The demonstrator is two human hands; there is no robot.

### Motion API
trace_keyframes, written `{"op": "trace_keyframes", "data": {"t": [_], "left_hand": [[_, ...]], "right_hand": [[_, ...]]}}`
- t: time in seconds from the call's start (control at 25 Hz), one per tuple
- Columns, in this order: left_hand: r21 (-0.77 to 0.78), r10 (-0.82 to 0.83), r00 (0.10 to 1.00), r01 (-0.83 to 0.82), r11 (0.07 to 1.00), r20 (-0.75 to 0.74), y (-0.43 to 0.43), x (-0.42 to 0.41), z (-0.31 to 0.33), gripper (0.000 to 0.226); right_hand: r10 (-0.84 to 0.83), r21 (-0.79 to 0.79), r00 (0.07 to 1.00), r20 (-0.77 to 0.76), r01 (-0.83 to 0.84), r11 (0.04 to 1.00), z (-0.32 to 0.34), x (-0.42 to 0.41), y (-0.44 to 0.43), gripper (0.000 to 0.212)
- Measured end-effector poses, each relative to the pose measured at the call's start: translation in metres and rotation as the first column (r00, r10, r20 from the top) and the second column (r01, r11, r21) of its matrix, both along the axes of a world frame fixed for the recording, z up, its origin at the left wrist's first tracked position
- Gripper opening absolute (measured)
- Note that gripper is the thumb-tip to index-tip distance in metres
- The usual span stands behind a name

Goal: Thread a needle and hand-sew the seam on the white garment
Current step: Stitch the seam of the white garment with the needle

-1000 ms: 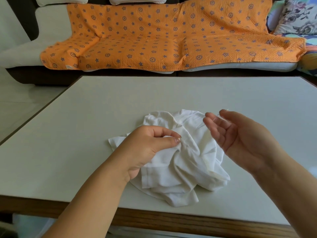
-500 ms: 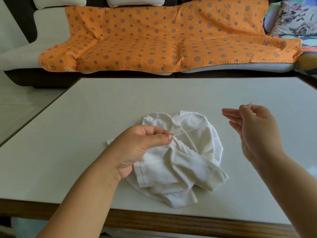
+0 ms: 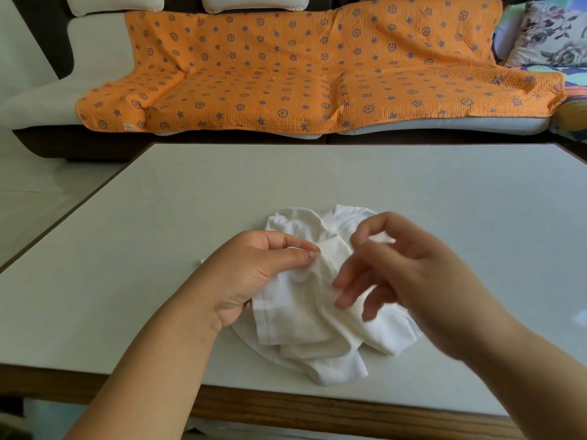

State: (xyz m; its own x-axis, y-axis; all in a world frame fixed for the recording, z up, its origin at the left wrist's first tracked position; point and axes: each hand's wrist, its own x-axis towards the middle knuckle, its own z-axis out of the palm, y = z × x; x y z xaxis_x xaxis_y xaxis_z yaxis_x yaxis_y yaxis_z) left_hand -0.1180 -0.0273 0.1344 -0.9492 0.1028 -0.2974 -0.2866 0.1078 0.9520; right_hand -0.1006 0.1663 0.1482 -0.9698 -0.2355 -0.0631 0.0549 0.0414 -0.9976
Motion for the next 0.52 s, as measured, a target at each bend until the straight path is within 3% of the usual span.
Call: {"op": "trace_keyframes", "data": {"t": [0.12,0.52], "left_hand": [[-0.048,-0.039,0.999,0.038,0.998,-0.018,0.000,0.000,0.000,0.009],[-0.077,-0.064,0.996,0.060,0.995,-0.057,-0.003,0.000,-0.001,0.011]], "right_hand": [[0.126,0.038,0.988,0.089,-0.130,0.991,-0.005,0.010,-0.011,0.006],[0.065,0.122,0.993,0.099,-0.077,0.990,-0.020,0.003,-0.015,0.011]]}}
